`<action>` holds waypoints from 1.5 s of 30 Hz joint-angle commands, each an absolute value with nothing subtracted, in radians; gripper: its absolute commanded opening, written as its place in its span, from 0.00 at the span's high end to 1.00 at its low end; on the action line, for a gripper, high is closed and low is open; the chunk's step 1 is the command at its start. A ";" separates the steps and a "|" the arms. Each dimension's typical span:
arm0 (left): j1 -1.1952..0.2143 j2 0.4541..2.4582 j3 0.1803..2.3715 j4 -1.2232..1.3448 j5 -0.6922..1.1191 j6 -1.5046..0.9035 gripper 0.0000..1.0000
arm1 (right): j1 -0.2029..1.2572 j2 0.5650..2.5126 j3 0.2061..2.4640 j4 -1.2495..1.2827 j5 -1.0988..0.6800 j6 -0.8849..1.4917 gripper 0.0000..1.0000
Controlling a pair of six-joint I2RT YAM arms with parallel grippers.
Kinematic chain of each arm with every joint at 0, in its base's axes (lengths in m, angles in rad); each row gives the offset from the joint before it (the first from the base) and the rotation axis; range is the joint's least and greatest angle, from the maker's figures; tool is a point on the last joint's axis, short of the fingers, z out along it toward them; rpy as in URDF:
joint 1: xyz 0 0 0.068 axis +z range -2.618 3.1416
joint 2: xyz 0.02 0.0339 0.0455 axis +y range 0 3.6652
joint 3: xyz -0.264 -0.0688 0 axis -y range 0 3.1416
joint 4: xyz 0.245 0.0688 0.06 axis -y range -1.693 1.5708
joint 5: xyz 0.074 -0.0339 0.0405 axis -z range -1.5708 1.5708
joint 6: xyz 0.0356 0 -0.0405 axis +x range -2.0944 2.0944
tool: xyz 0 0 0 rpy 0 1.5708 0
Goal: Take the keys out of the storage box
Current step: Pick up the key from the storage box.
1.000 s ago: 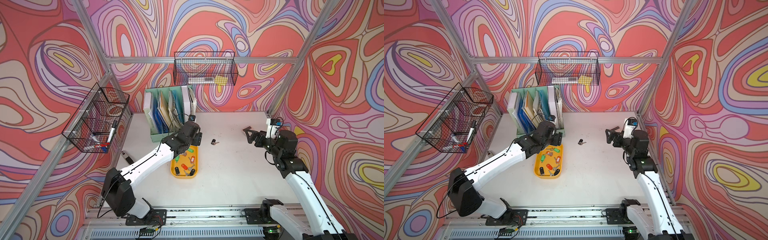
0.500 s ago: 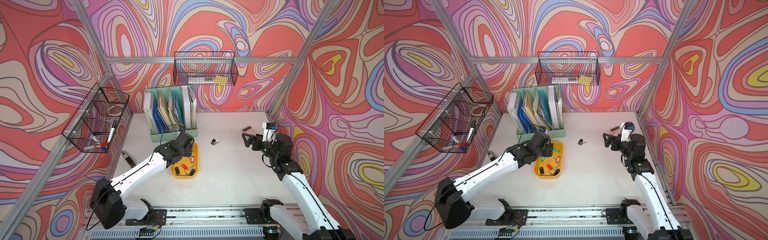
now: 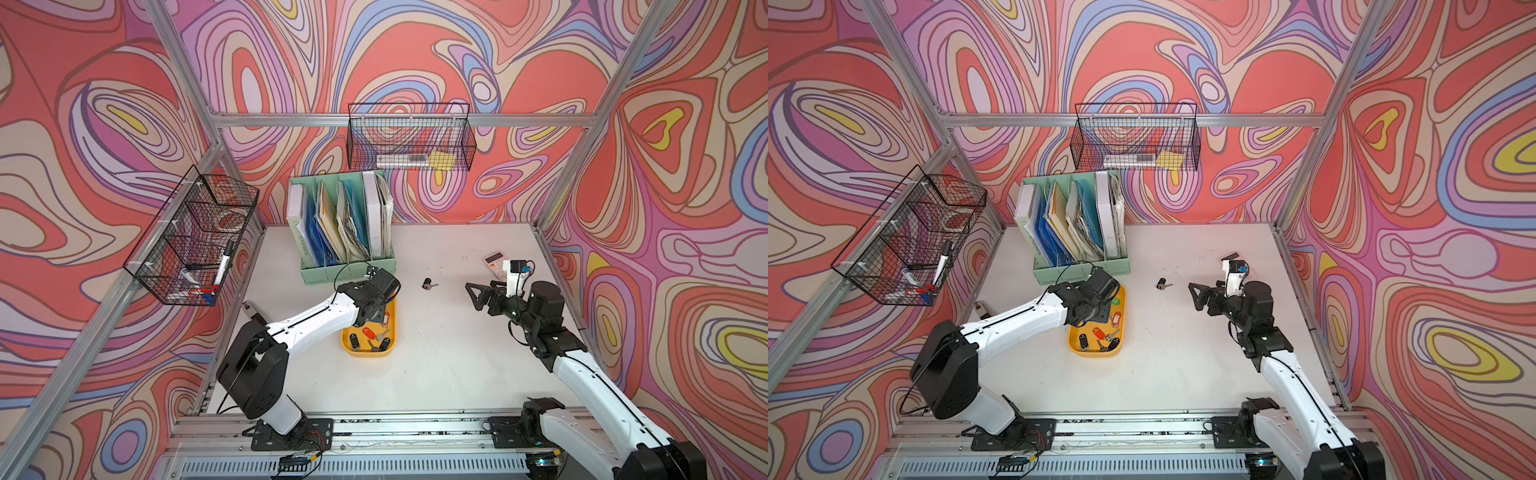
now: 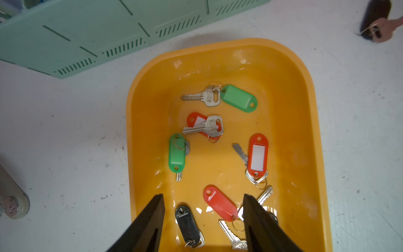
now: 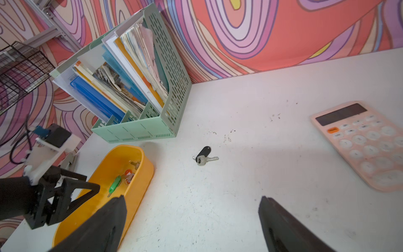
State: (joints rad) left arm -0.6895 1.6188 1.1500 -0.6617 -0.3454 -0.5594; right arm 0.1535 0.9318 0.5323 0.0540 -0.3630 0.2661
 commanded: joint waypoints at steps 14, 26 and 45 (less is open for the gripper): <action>-0.528 1.794 1.195 -0.555 -0.045 -0.549 0.61 | 0.230 1.069 0.457 0.231 -0.525 0.164 0.02; -0.493 1.872 1.244 -0.537 0.000 -0.527 0.66 | 0.235 1.075 0.471 0.203 -0.516 0.156 0.02; -0.493 1.914 1.257 -0.548 -0.003 -0.528 0.78 | 0.235 1.083 0.489 0.170 -0.491 0.141 0.02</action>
